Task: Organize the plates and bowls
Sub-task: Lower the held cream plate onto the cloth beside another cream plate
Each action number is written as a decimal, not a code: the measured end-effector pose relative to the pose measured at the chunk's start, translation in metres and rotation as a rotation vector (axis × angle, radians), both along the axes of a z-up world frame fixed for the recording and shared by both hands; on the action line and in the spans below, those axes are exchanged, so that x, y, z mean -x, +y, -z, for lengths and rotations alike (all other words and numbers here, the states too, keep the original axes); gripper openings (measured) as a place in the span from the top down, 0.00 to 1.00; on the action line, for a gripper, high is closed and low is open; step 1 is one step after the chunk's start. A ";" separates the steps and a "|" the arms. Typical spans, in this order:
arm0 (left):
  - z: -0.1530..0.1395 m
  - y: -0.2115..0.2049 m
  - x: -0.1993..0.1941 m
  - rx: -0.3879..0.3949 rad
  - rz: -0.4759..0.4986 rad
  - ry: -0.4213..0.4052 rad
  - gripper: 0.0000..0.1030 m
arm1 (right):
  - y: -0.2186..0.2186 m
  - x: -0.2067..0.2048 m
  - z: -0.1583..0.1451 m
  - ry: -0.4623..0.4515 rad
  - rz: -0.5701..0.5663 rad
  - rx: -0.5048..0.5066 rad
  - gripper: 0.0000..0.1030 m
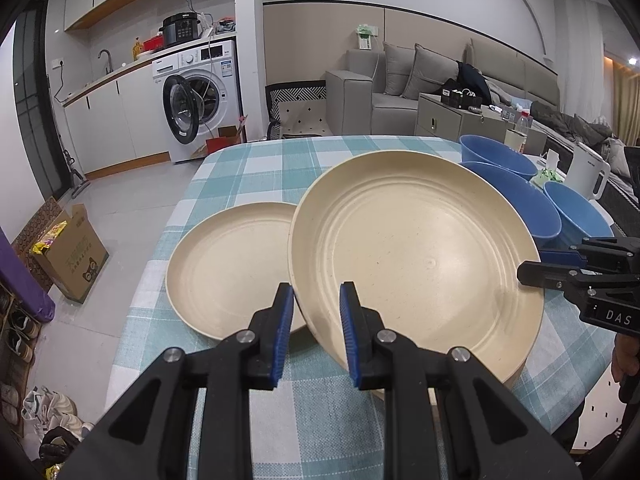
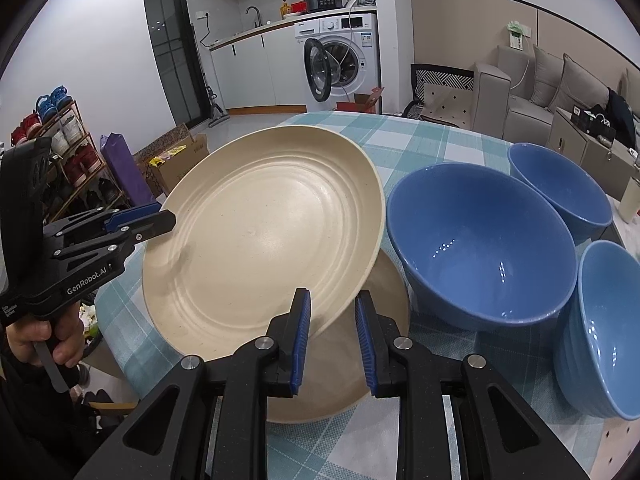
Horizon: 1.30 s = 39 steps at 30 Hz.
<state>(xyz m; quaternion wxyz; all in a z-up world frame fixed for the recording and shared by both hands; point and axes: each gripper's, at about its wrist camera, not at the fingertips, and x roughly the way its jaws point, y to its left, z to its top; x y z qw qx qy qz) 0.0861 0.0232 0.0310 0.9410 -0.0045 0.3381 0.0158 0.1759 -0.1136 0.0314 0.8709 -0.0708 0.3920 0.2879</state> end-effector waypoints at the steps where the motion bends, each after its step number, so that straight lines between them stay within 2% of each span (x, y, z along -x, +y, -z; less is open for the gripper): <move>1: 0.001 -0.001 0.001 -0.004 0.004 0.003 0.80 | 0.000 0.001 0.000 0.003 0.001 0.000 0.78; 17: 0.017 -0.007 0.001 -0.008 0.021 0.052 0.80 | -0.007 0.003 0.022 0.069 -0.002 0.017 0.77; 39: 0.029 -0.007 0.000 -0.017 0.030 0.102 0.80 | -0.006 0.002 0.037 0.126 -0.003 0.044 0.77</move>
